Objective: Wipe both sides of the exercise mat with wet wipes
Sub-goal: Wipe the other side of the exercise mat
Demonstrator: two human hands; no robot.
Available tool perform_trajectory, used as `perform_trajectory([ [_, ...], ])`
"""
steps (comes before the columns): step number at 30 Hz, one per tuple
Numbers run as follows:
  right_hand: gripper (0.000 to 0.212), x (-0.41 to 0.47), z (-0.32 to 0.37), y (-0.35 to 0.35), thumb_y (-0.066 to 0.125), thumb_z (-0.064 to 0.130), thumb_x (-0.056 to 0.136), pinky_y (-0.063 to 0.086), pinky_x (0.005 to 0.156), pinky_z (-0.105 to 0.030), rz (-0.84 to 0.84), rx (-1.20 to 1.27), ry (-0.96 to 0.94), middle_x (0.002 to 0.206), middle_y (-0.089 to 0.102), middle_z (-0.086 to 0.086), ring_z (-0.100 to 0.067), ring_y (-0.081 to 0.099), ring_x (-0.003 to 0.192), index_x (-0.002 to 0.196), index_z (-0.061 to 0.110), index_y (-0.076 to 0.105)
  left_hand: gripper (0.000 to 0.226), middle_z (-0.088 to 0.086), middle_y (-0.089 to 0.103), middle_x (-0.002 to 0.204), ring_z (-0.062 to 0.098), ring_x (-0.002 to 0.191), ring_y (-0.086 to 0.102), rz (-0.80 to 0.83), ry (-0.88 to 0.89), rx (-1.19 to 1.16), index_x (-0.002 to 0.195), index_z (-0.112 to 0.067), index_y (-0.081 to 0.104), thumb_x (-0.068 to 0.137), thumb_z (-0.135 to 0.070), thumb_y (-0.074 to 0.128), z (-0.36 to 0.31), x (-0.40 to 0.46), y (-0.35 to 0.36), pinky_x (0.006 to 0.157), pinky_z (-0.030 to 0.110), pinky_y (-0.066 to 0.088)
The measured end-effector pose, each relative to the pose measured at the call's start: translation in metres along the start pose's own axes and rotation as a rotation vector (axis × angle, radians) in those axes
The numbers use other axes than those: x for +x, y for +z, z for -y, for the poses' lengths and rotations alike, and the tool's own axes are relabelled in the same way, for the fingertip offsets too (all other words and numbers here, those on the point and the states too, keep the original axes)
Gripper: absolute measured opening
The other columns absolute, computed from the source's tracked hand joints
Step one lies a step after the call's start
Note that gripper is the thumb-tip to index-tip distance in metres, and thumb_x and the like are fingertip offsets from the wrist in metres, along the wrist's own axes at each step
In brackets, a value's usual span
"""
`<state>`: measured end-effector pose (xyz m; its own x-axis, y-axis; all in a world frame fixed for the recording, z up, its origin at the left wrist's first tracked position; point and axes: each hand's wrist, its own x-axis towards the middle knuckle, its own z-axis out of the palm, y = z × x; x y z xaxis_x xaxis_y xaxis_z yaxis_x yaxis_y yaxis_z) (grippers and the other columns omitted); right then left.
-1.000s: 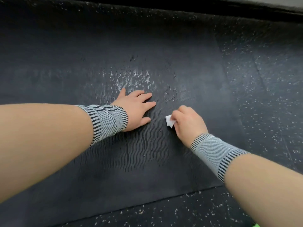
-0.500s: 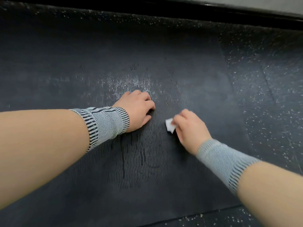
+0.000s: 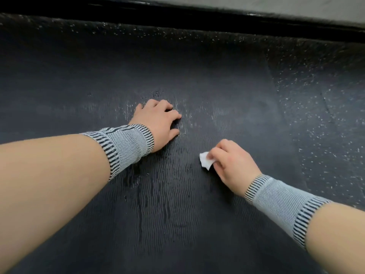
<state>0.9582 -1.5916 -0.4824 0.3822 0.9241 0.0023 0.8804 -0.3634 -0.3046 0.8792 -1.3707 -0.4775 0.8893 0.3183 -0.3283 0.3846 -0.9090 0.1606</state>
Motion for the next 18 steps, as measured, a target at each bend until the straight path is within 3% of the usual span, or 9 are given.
perform_trajectory([
  [3,0.022,0.025,-0.01,-0.002,0.044,0.015,0.082,0.043,0.06,-0.028,0.011,-0.005,0.008,0.083,0.057,-0.009,-0.032,0.059,0.072,0.083,0.009,0.065,0.05,-0.006,0.035,0.148,0.024,0.138,0.026,-0.013,-0.007,-0.041,0.141,-0.039,0.044,0.094,-0.055,0.049,-0.001,0.002,0.001,0.114,0.052,0.026],
  [8,0.022,0.1,-0.025,-0.002,0.044,0.015,0.094,0.034,0.074,-0.029,-0.065,-0.084,0.21,0.107,0.051,-0.009,-0.027,0.051,0.099,0.108,0.012,0.061,0.047,-0.008,0.036,0.146,0.023,0.137,0.026,-0.018,-0.012,-0.055,0.14,-0.04,0.045,0.095,-0.052,0.049,0.0,0.004,0.001,0.114,0.048,0.028],
  [14,0.018,0.038,-0.016,-0.004,0.07,-0.005,0.069,0.045,0.059,-0.029,0.03,0.007,0.021,0.081,0.057,-0.012,-0.033,0.059,0.067,0.083,0.006,0.066,0.049,-0.007,0.036,0.143,0.023,0.135,0.027,-0.041,-0.026,-0.081,0.139,-0.038,0.044,0.093,-0.052,0.054,0.001,0.006,0.003,0.114,0.052,0.027],
  [16,0.015,0.048,-0.022,-0.006,0.069,-0.003,0.071,0.045,0.059,-0.029,0.045,0.003,-0.023,0.081,0.058,-0.011,-0.033,0.059,0.068,0.082,0.007,0.066,0.057,-0.005,0.03,0.148,0.023,0.139,0.022,-0.04,-0.034,-0.073,0.145,-0.037,0.035,0.093,-0.052,0.053,-0.001,0.007,0.004,0.116,0.056,0.022],
  [18,0.011,0.079,-0.026,-0.006,0.059,0.005,0.084,0.043,0.067,-0.031,-0.008,-0.034,0.038,0.093,0.057,-0.012,-0.033,0.058,0.082,0.091,0.007,0.067,0.067,-0.001,0.009,0.16,0.024,0.148,0.005,-0.023,-0.038,-0.007,0.153,-0.035,0.017,0.095,-0.054,0.047,-0.002,0.007,0.006,0.116,0.062,0.011],
])
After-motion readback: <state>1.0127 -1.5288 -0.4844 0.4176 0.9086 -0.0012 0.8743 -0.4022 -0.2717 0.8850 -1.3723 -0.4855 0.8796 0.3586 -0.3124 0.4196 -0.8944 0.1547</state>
